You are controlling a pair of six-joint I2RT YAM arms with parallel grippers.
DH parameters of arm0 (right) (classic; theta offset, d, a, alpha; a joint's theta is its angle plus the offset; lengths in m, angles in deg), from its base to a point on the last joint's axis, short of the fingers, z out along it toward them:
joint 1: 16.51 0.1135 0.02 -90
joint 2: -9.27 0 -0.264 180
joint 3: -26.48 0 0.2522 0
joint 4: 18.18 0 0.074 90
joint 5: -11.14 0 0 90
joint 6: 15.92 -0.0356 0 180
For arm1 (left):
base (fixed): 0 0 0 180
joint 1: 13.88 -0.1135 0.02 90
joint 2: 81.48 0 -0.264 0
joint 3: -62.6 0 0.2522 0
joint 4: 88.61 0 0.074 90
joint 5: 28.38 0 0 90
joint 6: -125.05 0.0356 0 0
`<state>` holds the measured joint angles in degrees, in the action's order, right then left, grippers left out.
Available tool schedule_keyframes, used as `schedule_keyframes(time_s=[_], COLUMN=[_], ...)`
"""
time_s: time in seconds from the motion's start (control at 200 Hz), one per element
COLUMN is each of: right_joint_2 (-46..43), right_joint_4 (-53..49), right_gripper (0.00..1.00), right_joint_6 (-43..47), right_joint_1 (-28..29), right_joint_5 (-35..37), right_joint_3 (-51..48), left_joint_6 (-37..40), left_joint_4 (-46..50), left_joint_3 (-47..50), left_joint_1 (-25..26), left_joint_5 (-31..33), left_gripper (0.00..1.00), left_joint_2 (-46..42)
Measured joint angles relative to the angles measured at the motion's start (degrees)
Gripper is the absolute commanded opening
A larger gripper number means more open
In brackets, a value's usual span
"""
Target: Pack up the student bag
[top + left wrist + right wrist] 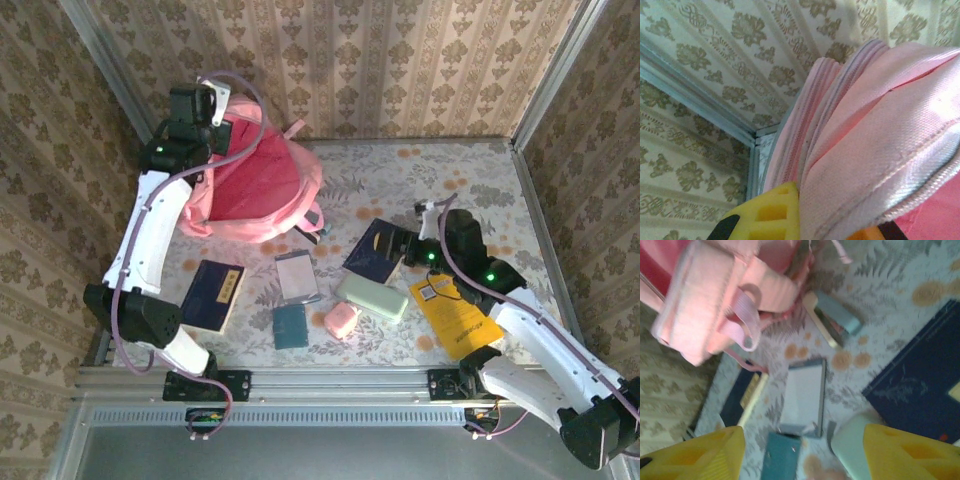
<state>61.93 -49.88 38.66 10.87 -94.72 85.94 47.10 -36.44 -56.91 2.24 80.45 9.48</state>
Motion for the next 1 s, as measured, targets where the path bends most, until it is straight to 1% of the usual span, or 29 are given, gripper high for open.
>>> schedule_keyframes(time_s=[0.11,0.22,0.28,0.365,0.425,0.6,0.655,0.705,0.74,0.85,0.9,0.955,1.0], right_joint_2=[1.75,2.16,2.16,2.16,2.16,4.85,6.51,8.07,8.98,10.29,10.91,12.94,15.52], right_joint_4=[-3.61,-5.57,-6.23,-7.19,-8.15,-14.21,-15.87,-17.07,-17.57,-17.99,-18.29,-19.43,-20.31], right_gripper=[0.66,0.67,0.67,0.66,0.65,0.64,0.61,0.58,0.58,0.61,0.64,0.72,0.75], right_joint_6=[2.54,3.87,4.04,3.82,3.50,3.96,4.83,6.16,7.17,10.19,11.61,12.94,13.99], right_joint_1=[5.03,8.83,10.43,12.24,13.31,17.42,18.91,20.11,20.87,22.53,22.95,23.21,23.30], right_joint_5=[3.26,5.88,7.28,9.27,10.62,14.36,15.37,15.91,16.26,16.74,16.70,16.61,16.46], right_joint_3=[0.63,0.66,0.66,0.66,0.66,2.82,3.89,4.70,5.01,5.05,5.29,6.86,9.01], left_joint_6=[-1.70,-6.58,-9.84,-14.88,-17.64,-23.47,-24.79,-25.97,-26.69,-28.68,-29.38,-30.25,-30.60], left_joint_4=[1.90,3.69,3.93,3.76,3.21,-0.96,-1.22,-1.53,-1.99,-2.97,-3.21,-3.48,-3.74], left_joint_3=[0.26,1.90,5.01,11.58,16.28,28.11,29.38,29.46,29.46,29.44,29.44,29.44,29.44], left_joint_1=[0.02,0.85,1.75,2.99,3.67,3.72,3.28,2.91,2.62,2.03,1.86,1.81,1.79], left_joint_5=[-0.31,-4.68,-8.39,-14.99,-18.45,-23.76,-25.53,-27.69,-29.16,-33.42,-34.97,-36.46,-37.13], left_gripper=[0.00,0.00,0.00,0.00,0.00,0.00,0.00,0.00,0.00,0.00,0.00,0.00,0.00], left_joint_2=[0.07,-0.20,-0.94,-3.17,-5.40,-14.01,-15.19,-14.99,-14.53,-12.46,-11.61,-10.80,-10.51])
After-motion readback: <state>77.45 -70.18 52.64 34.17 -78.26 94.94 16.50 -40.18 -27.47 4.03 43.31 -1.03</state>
